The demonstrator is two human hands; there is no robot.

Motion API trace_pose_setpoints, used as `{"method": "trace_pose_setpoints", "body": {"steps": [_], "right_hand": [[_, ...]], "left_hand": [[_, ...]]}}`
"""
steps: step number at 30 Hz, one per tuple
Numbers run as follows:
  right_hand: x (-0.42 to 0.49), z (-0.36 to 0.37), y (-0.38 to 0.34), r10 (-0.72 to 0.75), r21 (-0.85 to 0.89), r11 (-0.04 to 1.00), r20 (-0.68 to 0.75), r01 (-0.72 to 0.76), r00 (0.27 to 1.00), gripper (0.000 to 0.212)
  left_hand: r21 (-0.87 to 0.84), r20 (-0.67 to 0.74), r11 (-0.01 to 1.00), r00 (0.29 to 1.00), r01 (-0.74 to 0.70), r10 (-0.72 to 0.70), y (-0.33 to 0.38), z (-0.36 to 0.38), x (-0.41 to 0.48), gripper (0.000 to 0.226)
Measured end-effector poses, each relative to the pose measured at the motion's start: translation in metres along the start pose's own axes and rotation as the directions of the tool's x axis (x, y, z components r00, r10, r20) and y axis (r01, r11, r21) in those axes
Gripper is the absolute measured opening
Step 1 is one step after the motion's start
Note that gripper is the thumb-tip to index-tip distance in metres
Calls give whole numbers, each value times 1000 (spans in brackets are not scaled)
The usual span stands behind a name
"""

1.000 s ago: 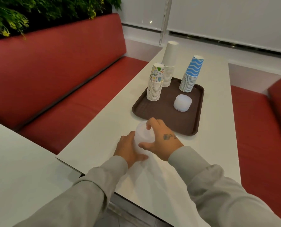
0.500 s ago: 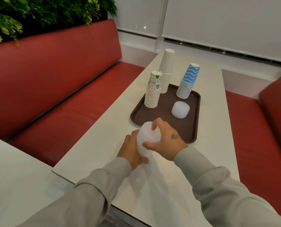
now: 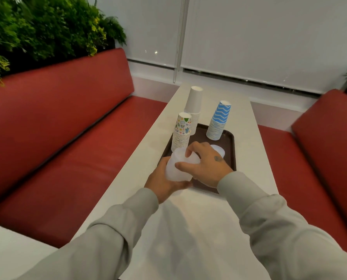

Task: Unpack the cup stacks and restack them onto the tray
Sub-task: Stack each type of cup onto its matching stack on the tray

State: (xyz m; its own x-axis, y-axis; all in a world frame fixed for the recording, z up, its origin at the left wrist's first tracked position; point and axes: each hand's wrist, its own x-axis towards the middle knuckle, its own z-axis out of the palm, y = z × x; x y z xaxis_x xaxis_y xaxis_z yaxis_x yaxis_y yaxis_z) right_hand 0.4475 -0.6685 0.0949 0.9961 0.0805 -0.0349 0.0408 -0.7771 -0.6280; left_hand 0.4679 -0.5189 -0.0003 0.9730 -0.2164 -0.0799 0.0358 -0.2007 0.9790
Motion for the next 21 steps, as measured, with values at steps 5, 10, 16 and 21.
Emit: {"method": "trace_pose_setpoints", "body": {"steps": [5, 10, 16, 21], "right_hand": [[14, -5, -16, 33, -66, 997, 1, -33, 999, 35], [24, -13, -14, 58, -33, 998, -32, -59, 998, 34], [43, -30, 7, 49, -31, 998, -47, -50, 998, 35], [55, -52, 33, 48, 28, 999, -44, -46, 998, 32]], "left_hand": [[-16, 46, 1000, 999, -24, 25, 6, -16, 12, 87], [-46, 64, 998, 996, -51, 54, 12, -15, 25, 90], [-21, 56, 999, 997, -42, 43, 23, 3, 44, 87], [-16, 7, 999, 999, -48, 48, 31, 25, 61, 76]]}}
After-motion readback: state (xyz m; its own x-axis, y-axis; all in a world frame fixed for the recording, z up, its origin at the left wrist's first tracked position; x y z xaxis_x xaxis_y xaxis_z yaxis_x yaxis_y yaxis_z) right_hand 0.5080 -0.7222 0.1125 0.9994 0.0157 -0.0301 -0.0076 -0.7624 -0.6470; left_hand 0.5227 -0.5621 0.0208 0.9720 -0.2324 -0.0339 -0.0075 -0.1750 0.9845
